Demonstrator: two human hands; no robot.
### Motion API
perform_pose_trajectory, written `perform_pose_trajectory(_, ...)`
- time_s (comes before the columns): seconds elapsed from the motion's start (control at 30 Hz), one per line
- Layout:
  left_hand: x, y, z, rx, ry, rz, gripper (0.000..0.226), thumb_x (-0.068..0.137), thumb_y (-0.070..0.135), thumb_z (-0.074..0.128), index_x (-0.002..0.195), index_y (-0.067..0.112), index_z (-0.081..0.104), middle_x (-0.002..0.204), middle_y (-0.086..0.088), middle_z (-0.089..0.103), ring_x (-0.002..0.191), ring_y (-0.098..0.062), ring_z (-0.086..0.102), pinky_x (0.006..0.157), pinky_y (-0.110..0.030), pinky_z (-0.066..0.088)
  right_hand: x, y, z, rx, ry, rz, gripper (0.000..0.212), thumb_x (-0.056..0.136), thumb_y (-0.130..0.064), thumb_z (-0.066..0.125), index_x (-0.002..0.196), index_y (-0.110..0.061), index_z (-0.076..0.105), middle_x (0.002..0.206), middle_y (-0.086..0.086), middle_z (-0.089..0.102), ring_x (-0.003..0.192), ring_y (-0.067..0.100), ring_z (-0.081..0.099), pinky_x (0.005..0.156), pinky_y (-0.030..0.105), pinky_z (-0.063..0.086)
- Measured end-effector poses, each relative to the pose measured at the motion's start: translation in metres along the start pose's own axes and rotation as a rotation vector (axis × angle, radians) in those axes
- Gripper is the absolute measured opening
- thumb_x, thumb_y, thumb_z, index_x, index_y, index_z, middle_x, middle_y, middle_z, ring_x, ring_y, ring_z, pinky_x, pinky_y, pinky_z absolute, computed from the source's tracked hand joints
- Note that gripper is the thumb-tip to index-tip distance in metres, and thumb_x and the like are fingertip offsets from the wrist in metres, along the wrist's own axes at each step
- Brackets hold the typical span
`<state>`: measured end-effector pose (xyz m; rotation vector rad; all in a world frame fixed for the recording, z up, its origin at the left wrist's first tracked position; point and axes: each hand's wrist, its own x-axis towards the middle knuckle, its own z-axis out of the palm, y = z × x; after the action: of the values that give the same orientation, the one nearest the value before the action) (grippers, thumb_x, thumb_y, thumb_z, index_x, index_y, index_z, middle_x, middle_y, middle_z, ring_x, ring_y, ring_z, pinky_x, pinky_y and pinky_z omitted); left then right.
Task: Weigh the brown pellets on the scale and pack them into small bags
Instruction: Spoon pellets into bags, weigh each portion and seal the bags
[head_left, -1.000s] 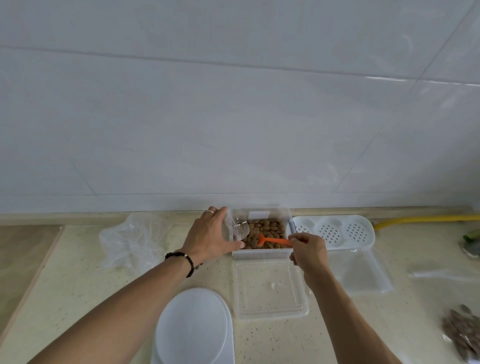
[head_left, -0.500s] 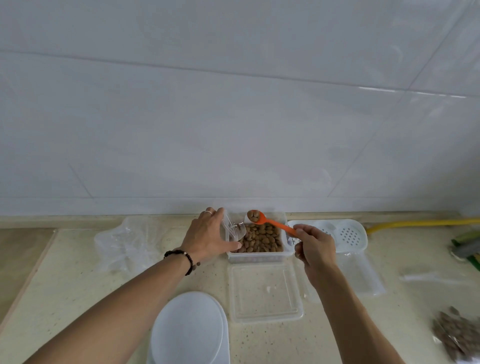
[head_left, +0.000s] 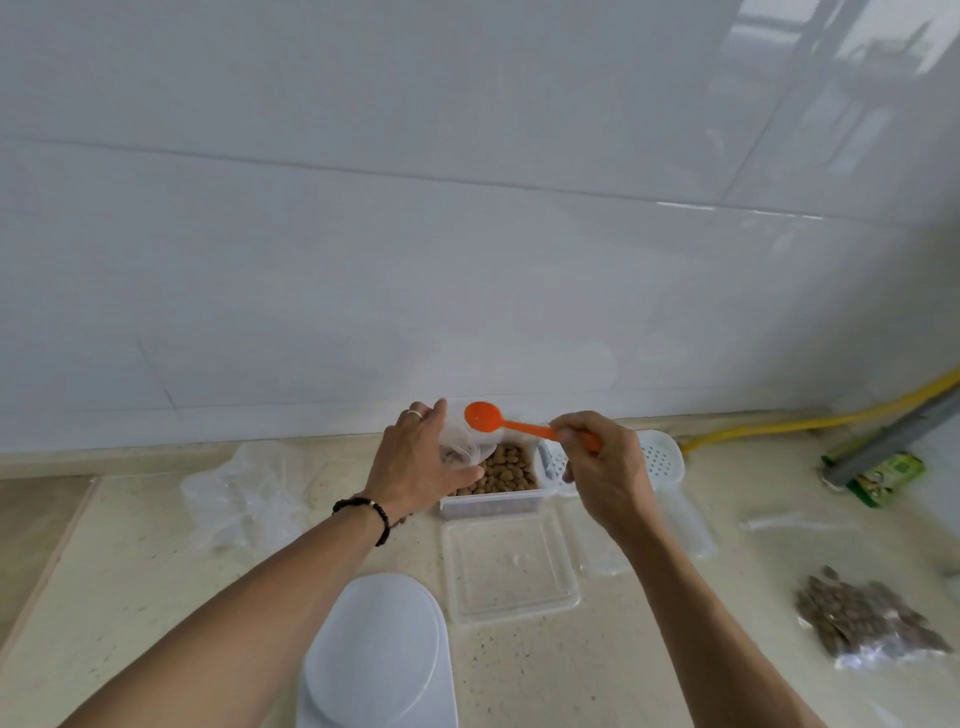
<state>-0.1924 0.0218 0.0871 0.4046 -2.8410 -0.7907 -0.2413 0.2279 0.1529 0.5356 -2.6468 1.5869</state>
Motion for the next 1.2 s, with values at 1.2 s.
perform_pose_trajectory(1.2,-0.192,0.094,0.016,0.109,-0.003,0.216,0.107,0.07,0.063,0.073,0.15,0.009,0.026,0.128,-0.006,0.045,0.119,-0.023,0.042,0.101,-0.033,0.034,-0.182,0.03,-0.042,0.205,-0.115,0.356,0.03,0.092,-0.032,0.055,0.082,-0.011,0.072,0.082,0.005,0.072,0.073,0.017,0.065,0.067,0.034,0.05)
